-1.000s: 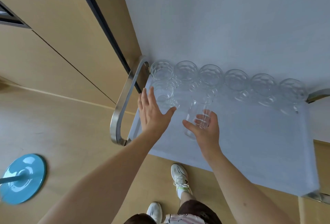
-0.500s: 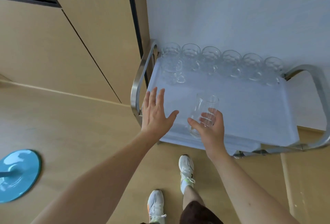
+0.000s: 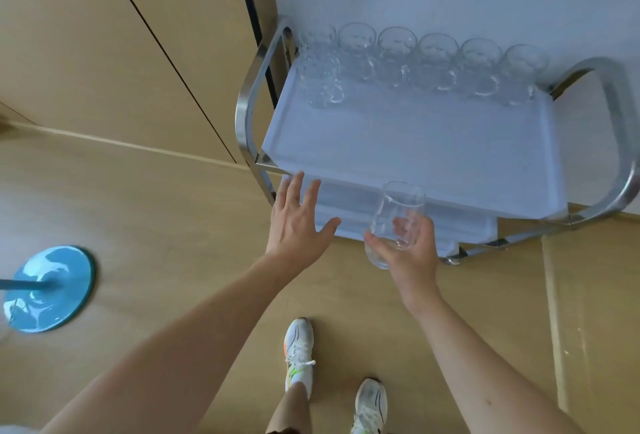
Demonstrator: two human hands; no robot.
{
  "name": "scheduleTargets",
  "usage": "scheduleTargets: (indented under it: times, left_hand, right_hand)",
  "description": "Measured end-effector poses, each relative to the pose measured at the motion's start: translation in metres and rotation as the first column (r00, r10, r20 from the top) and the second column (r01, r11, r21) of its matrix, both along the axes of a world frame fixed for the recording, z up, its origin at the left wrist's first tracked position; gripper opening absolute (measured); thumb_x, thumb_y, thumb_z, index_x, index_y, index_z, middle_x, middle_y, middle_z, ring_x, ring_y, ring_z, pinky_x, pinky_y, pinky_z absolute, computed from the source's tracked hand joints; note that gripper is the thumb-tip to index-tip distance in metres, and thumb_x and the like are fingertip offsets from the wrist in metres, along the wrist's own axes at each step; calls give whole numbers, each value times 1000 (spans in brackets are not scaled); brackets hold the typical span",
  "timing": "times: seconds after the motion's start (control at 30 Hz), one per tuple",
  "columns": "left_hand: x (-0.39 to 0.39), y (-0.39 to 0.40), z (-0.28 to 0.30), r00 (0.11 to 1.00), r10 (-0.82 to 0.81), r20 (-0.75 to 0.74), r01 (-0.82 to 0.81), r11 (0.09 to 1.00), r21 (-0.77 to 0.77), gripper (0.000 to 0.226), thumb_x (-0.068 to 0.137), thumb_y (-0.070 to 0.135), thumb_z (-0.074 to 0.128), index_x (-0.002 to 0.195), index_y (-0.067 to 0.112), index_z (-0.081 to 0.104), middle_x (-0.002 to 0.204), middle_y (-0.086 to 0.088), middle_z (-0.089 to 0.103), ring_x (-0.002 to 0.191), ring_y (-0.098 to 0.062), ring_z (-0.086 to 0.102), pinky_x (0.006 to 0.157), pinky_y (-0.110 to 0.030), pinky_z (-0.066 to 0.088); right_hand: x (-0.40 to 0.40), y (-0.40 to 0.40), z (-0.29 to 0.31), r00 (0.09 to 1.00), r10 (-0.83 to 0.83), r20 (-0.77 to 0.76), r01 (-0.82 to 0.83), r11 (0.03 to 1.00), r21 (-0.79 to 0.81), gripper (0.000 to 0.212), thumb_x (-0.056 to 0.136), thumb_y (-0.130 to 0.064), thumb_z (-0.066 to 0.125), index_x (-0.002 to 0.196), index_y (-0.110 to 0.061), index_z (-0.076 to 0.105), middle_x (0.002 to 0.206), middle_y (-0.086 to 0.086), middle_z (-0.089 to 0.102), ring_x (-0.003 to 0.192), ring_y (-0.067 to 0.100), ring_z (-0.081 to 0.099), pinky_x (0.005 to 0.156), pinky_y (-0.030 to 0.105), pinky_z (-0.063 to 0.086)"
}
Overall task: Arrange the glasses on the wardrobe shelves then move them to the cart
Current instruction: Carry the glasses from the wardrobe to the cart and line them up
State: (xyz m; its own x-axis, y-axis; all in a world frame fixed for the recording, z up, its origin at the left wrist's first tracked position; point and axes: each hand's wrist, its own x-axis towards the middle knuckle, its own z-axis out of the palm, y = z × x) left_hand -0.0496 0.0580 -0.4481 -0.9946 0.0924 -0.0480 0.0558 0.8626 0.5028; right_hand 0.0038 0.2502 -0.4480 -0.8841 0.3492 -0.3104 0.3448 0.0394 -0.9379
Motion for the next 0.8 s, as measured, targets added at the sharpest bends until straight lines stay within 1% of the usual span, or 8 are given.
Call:
scheduleTargets:
  times: [0.13,0.23,0.3,0.4,0.5,0.6,0.73,0.8]
  left_hand:
    - [25,27,-18,999,13,32,-12,1000,-28,77,92,52,66,155,21,33,168,-8,15,155,-31,7,124,-47,18]
    - [42,48,-38,998,30,57,-30,1000,1,75,93,53,64,154,20,35,166,-8,22,154,-30,11,125,-45,19]
    - [52,60,-55,996,40,74,-41,999,20,76,93,53,64,155,19,35,165,-8,25,154,-30,13,125,-44,18]
    - [57,72,-85,995,32,93,-35,999,23,78,93,54,64,156,19,33,164,-7,28,154,-27,13,124,-42,17]
    - [38,81,-119,997,-7,83,6,1000,15,79,93,55,62,156,17,32,163,-6,31,154,-26,13,125,-39,15]
    - [11,88,-162,997,-53,54,54,999,-6,78,94,54,61,156,16,33,162,-6,33,153,-28,16,124,-40,17]
    - [-14,91,-217,996,-89,12,89,996,-15,75,95,54,59,156,17,33,162,-6,32,153,-29,16,124,-44,19]
    - [-28,94,-240,995,-99,-20,99,995,-8,74,96,54,57,155,16,34,162,-7,33,154,-30,15,124,-45,19]
  right_hand:
    - [20,30,-22,999,34,-1,-34,999,-13,73,70,-24,94,127,-29,49,125,-8,60,116,7,59,103,33,48]
    - [33,47,-40,998,63,3,-63,998,6,72,70,-23,94,126,-29,50,127,-10,59,113,1,61,104,35,49]
    - [38,55,-55,997,81,16,-82,997,7,73,68,-22,95,127,-27,51,128,-11,59,118,5,61,105,37,49]
    - [40,65,-79,998,56,18,-57,998,16,77,67,-18,96,130,-21,52,128,-6,61,122,7,60,108,37,48]
    - [27,72,-112,999,51,-3,-51,998,48,77,65,-20,96,129,-22,53,125,-5,62,118,7,62,107,38,49]
    - [4,76,-155,998,42,-50,-39,998,56,78,65,-23,97,130,-23,53,123,-6,63,119,6,60,108,37,48]
    - [-22,78,-211,994,8,-113,-1,998,65,77,64,-28,97,127,-29,54,120,-10,64,115,4,62,106,37,49]
    - [-35,80,-234,988,-1,-156,12,998,69,72,63,-28,97,121,-37,54,116,-14,65,113,1,62,105,37,50]
